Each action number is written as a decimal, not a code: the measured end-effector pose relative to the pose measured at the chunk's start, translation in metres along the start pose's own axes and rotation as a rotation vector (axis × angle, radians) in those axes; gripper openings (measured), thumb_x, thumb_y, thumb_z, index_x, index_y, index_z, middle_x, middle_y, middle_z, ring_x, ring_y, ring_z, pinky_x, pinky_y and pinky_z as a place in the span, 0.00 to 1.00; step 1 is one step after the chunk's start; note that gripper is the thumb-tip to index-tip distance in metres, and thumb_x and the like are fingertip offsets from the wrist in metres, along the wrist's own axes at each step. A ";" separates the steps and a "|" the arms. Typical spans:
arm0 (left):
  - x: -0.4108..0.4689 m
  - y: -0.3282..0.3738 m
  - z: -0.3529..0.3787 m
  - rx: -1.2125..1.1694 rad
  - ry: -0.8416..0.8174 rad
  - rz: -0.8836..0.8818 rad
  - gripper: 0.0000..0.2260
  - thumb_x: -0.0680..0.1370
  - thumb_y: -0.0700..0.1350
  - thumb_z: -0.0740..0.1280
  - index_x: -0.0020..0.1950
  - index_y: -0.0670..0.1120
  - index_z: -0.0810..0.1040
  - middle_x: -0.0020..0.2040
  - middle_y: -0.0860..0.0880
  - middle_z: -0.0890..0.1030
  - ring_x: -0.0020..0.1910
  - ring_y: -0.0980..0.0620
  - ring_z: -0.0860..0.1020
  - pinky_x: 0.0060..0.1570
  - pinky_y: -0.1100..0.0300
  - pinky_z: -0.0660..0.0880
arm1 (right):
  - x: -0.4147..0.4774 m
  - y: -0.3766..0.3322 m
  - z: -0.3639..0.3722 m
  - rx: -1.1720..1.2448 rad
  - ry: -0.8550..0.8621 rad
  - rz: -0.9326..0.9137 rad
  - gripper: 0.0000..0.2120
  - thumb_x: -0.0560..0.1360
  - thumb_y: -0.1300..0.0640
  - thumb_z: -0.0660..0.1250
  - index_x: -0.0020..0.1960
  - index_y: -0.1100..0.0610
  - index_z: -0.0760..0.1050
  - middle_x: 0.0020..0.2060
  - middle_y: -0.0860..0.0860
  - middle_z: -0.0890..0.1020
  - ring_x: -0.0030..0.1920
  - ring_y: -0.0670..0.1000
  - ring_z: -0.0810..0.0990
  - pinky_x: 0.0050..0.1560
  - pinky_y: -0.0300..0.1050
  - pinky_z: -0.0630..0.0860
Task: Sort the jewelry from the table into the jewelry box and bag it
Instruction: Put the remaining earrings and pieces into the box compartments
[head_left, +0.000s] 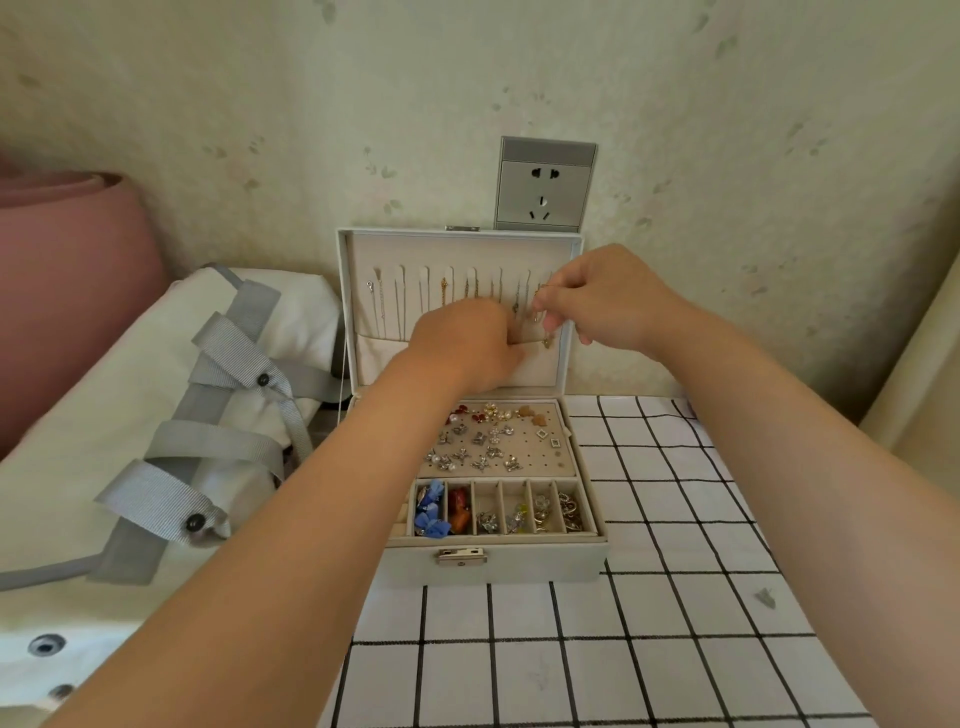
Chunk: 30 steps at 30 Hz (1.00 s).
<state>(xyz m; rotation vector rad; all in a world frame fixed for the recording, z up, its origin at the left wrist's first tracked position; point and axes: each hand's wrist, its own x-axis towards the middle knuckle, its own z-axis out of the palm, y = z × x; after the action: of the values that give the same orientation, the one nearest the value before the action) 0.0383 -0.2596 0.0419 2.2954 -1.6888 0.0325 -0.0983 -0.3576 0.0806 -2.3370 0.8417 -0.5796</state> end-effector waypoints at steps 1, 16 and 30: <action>0.000 0.002 0.002 0.042 0.008 0.011 0.12 0.78 0.54 0.63 0.58 0.53 0.79 0.53 0.53 0.78 0.52 0.49 0.77 0.44 0.54 0.72 | 0.000 0.001 0.002 -0.027 0.012 -0.034 0.09 0.79 0.56 0.67 0.43 0.56 0.84 0.37 0.47 0.85 0.24 0.35 0.74 0.34 0.34 0.69; -0.004 0.007 0.004 0.057 -0.019 0.014 0.14 0.78 0.54 0.64 0.61 0.52 0.77 0.55 0.51 0.78 0.55 0.48 0.77 0.47 0.54 0.73 | 0.005 0.023 0.035 -0.483 0.052 -0.238 0.08 0.75 0.58 0.67 0.45 0.49 0.84 0.38 0.49 0.84 0.40 0.53 0.81 0.42 0.51 0.81; -0.015 0.016 -0.001 0.039 0.001 0.027 0.17 0.78 0.52 0.63 0.67 0.52 0.75 0.62 0.50 0.77 0.59 0.48 0.76 0.50 0.55 0.72 | -0.024 0.012 0.002 -0.486 -0.136 -0.140 0.09 0.76 0.54 0.71 0.56 0.49 0.83 0.53 0.46 0.83 0.54 0.48 0.80 0.58 0.50 0.78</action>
<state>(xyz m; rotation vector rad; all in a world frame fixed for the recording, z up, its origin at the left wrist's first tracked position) 0.0185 -0.2495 0.0436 2.2995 -1.7333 0.0729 -0.1193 -0.3479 0.0660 -2.8560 0.8302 -0.2860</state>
